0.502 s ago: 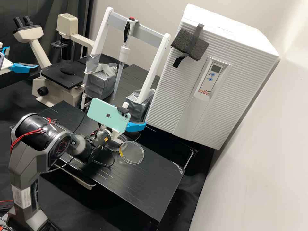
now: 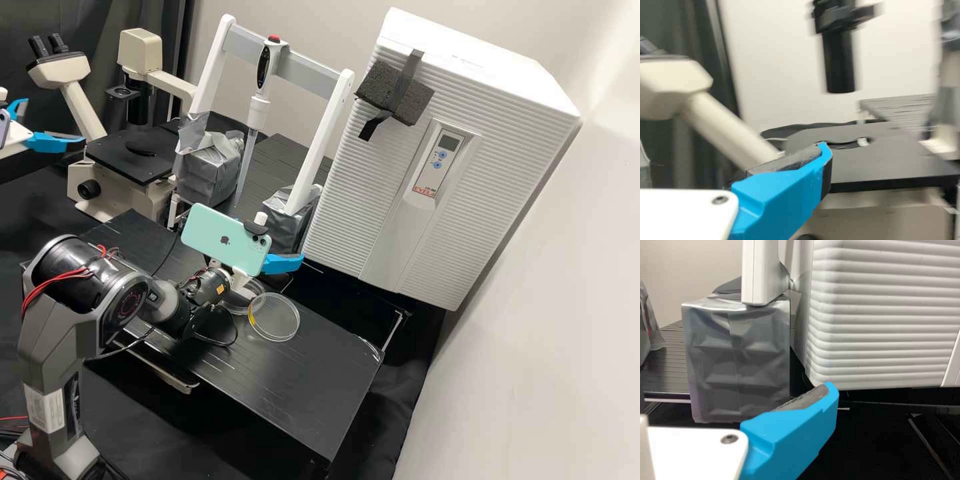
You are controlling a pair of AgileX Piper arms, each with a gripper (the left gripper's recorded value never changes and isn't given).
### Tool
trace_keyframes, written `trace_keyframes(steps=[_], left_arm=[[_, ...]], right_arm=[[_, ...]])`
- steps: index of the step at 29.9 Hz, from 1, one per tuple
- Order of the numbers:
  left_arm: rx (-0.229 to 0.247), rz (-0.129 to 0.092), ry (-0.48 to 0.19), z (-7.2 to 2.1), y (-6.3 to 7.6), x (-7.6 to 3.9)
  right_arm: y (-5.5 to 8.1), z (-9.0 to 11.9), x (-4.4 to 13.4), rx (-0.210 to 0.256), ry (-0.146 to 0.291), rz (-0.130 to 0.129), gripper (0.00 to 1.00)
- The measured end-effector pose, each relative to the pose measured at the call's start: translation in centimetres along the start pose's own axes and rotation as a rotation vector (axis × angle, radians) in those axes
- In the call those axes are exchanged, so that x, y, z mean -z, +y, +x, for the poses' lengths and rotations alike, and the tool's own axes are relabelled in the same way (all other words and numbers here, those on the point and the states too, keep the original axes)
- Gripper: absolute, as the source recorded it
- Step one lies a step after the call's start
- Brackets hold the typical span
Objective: Use the pipette
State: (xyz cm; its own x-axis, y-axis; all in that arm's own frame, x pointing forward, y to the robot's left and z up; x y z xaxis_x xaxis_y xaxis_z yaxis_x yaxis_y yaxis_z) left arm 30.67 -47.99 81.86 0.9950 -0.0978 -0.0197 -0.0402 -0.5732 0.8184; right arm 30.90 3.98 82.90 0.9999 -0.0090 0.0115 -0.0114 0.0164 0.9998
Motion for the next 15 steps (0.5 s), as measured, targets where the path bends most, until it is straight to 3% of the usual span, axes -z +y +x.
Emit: trace_keyframes(steps=[11,15], left_arm=[[-0.043,-0.015,-0.255,-1.25,1.4,-7.0],[-0.056,-0.002,-0.32,-1.72,1.7,-8.9]], right_arm=[[0.0,0.0,0.0,0.0,0.0,0.0,1.0],[0.0,0.0,0.0,0.0,0.0,0.0,1.0]])
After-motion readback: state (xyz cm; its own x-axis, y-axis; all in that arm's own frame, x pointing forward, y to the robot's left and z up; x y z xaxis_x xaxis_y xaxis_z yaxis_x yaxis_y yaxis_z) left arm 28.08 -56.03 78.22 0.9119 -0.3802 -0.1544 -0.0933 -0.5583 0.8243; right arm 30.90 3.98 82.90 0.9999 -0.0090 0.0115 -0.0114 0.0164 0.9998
